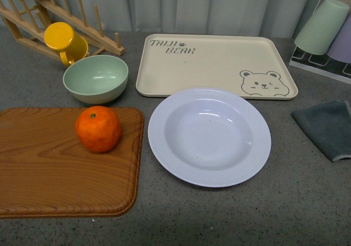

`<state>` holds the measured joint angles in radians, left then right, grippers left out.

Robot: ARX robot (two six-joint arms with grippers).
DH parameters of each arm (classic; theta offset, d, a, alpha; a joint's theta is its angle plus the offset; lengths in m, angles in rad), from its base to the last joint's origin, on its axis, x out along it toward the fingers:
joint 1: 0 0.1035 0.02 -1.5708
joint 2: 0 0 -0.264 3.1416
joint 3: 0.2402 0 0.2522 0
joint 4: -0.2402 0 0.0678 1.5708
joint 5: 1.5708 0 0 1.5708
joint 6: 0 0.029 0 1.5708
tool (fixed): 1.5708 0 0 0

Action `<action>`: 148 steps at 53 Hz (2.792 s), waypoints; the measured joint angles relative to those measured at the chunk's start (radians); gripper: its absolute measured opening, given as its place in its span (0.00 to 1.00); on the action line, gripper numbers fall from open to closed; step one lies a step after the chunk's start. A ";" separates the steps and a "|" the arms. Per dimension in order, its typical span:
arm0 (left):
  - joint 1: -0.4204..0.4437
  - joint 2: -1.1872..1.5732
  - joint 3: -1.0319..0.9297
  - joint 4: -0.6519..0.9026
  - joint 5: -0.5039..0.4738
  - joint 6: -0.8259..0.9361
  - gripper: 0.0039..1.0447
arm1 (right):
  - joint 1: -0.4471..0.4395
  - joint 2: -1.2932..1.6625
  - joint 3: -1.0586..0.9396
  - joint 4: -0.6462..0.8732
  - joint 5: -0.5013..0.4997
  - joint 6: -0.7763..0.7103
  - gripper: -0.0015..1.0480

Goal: Place orange and plate with both arms

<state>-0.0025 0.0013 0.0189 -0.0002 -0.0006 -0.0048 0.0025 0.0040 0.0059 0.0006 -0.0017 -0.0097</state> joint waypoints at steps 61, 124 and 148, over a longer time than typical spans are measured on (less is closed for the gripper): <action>-0.104 0.715 0.111 0.428 -0.339 -0.177 0.94 | -0.001 0.000 0.000 0.000 0.000 0.000 0.91; -0.285 1.951 0.537 0.763 -0.063 -0.311 0.94 | -0.001 0.000 0.000 0.000 0.000 0.000 0.91; -0.285 2.020 0.560 0.760 -0.051 -0.321 0.71 | -0.001 0.000 0.000 0.000 0.000 0.000 0.91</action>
<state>-0.2878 2.0216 0.5793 0.7597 -0.0521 -0.3256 0.0013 0.0040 0.0059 0.0006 -0.0017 -0.0097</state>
